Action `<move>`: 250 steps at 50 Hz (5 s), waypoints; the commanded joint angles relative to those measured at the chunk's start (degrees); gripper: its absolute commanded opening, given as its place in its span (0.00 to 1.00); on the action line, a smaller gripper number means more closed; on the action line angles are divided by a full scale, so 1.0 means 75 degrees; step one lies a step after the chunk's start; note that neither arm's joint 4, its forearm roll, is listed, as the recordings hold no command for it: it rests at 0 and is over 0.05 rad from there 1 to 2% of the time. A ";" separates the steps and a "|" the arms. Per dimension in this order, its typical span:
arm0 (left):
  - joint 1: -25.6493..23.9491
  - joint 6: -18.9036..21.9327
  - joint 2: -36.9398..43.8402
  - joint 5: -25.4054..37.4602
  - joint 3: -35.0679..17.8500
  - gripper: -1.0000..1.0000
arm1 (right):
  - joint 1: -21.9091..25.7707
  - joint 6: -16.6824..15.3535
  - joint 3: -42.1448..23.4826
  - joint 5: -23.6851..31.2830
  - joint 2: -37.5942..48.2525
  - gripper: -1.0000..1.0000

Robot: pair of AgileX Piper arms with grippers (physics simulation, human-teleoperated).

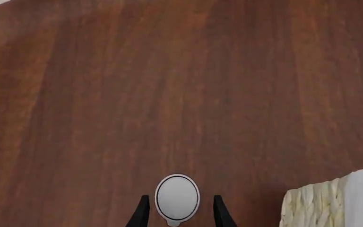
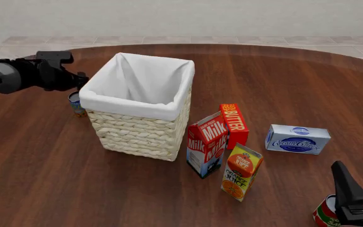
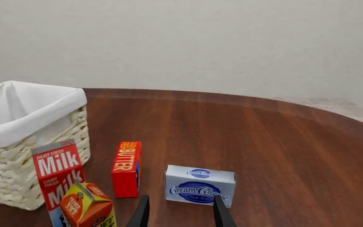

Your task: Pick up the alphabet soup and the tomato sauce, and put them in the basket.

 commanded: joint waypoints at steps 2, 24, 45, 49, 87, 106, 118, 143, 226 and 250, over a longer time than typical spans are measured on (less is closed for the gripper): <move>-0.0039 -0.0050 0.0322 -0.0123 0.0042 1.00 | 0.0008 -0.0005 -0.0001 0.0028 -0.0030 1.00; -0.0007 -0.0083 0.0445 -0.0267 0.0153 1.00 | -0.0002 0.0006 -0.0002 0.0043 -0.0044 1.00; 0.0146 -0.0148 0.0588 -0.0611 0.0499 1.00 | 0.0008 -0.0004 -0.0002 0.0033 -0.0032 1.00; 0.0154 -0.0155 0.0627 -0.0657 0.0535 1.00 | 0.0005 -0.0005 -0.0003 0.0045 -0.0046 1.00; 0.0111 -0.0275 0.1125 -0.0976 0.0647 1.00 | -0.0032 0.0006 -0.0004 0.0004 -0.0009 1.00; 0.0111 -0.0361 0.1272 -0.1109 0.0691 1.00 | -0.0021 0.0009 -0.0001 -0.0001 -0.0006 1.00; 0.0099 -0.0257 0.1234 -0.1055 0.0590 0.00 | -0.0025 0.0007 -0.0003 -0.0020 0.0011 1.00; -0.0028 -0.0254 0.0309 -0.0827 0.0715 0.00 | 0.0017 -0.0018 -0.0005 0.0062 -0.0075 1.00; -0.1177 0.0011 -0.2924 0.0747 -0.0292 0.00 | -0.0033 -0.0032 -0.0008 0.0097 -0.0130 1.00; -0.2180 0.0136 -0.3363 0.1231 -0.0794 0.00 | -0.0010 -0.0025 -0.0009 0.0132 -0.0161 1.00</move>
